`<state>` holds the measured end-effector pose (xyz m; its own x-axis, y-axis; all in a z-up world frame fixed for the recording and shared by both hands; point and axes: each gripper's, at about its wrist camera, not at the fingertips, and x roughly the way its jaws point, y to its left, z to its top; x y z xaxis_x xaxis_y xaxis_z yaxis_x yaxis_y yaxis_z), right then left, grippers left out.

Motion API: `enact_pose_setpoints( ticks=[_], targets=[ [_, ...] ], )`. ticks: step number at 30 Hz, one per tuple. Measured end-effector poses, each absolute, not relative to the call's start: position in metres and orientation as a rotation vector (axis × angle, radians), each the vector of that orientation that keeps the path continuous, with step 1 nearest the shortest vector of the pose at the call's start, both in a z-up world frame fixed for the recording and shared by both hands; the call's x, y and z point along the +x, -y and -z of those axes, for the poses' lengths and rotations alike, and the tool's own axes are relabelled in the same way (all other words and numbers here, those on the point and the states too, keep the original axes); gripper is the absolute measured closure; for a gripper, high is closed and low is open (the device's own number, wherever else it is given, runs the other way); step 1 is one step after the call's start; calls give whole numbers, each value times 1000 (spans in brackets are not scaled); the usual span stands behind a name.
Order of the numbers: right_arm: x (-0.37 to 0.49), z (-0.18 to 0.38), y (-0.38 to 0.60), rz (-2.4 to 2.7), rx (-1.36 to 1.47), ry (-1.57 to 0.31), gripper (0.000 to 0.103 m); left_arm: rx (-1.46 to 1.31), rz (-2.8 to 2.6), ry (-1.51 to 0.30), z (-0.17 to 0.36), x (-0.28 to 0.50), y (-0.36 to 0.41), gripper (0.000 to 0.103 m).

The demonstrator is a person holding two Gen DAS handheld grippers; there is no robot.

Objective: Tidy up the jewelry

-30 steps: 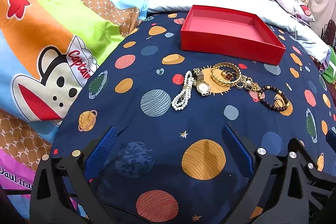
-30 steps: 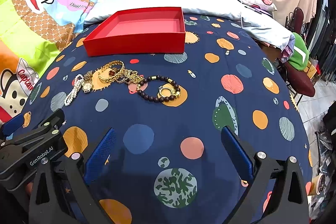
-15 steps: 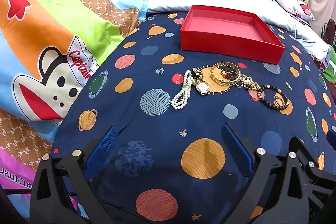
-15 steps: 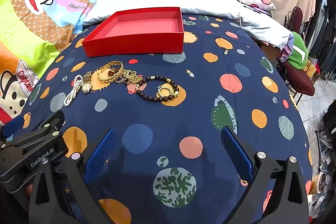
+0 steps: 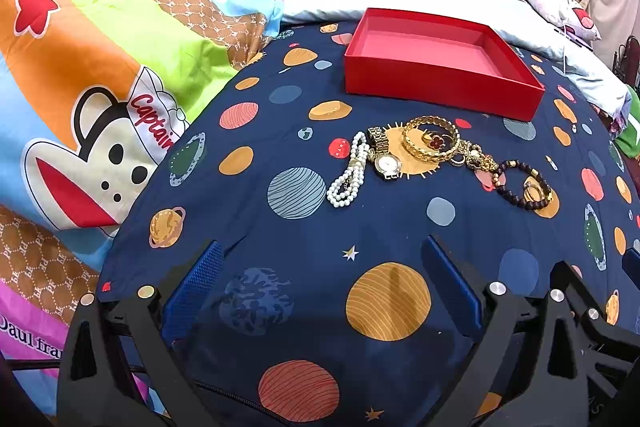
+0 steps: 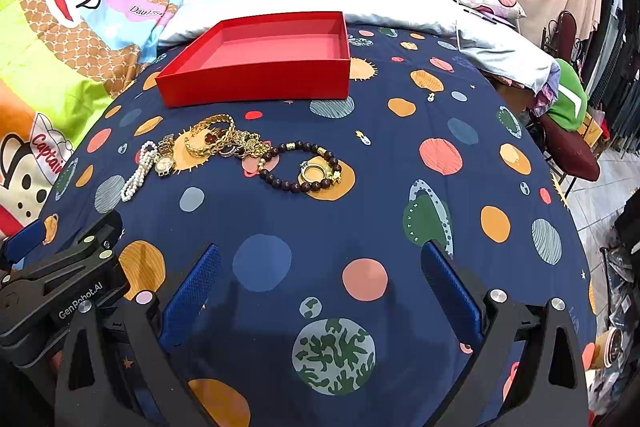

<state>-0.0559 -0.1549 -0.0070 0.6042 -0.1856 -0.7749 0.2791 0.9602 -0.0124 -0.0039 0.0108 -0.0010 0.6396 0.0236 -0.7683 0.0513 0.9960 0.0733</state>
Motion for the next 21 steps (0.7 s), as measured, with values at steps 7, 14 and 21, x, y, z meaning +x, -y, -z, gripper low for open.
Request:
enact_pose_setpoints(
  ticks=[7,14,21],
  targets=[
    [-55,7,155,271,113,-882,5,91,16,-876,1,-4,-11,7],
    [-56,7,155,271,110,-880,5,93,15,-878,1,-4,-12,7],
    [-56,8,155,272,112,-884,5,93,14,-880,2,-4,-13,7]
  ],
)
